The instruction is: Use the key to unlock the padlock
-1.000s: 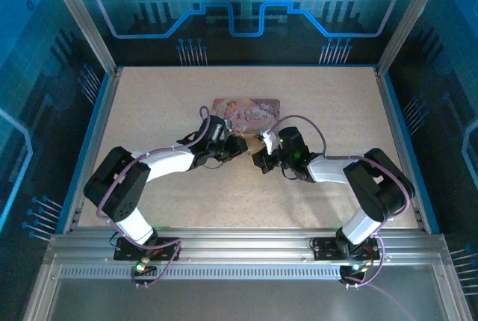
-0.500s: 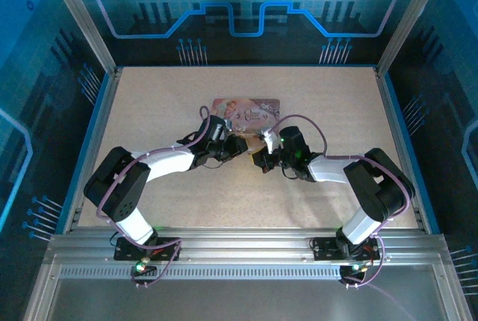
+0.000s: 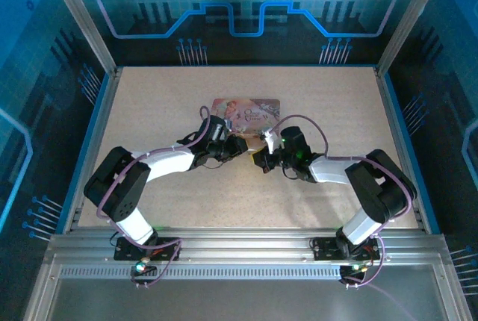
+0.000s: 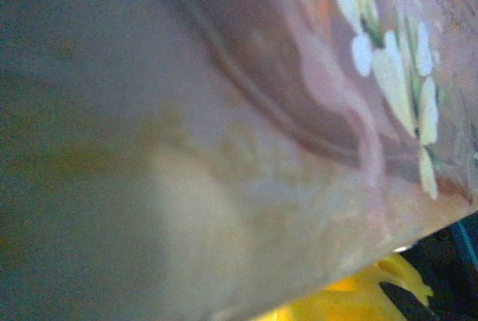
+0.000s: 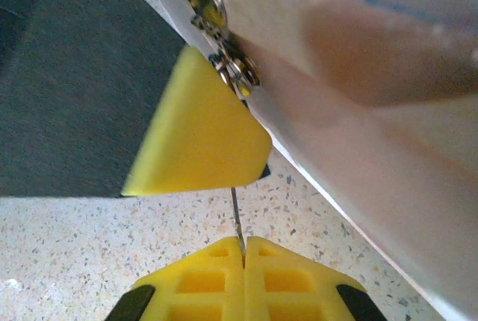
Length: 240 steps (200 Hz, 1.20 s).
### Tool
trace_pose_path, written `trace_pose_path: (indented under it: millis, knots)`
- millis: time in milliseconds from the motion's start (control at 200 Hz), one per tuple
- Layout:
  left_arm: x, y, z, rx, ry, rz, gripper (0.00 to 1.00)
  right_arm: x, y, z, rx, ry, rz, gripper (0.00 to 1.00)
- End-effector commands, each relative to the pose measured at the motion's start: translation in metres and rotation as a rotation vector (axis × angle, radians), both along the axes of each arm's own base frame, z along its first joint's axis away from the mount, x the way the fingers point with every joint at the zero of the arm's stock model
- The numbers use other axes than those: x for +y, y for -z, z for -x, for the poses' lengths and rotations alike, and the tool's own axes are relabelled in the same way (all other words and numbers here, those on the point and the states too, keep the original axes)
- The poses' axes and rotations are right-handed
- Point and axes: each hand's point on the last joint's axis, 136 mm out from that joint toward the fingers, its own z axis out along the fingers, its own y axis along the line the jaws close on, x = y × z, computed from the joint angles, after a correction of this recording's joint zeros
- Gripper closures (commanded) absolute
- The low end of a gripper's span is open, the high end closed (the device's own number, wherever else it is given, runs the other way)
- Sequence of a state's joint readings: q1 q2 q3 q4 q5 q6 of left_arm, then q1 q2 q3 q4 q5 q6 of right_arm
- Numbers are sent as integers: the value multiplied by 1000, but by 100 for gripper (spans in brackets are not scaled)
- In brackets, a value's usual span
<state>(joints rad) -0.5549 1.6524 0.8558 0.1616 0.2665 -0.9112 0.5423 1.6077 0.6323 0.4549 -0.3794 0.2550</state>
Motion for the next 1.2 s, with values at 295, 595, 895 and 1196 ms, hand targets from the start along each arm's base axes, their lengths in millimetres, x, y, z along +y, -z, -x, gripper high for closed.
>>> trace_pose_path:
  millis: [295,595,895,1196]
  knots:
    - [-10,-12,1,-18,29,47,91,4,-5,1,-30,-25,3,100]
    - [-11,-18,0,-29,31,55,91,-8,20,13,19,-26,103,100]
    - [-10,-24,2,-35,34,61,91,-1,8,5,-12,-26,65,100]
    - [-12,-26,2,-36,37,66,91,6,-3,-2,-33,-35,27,100]
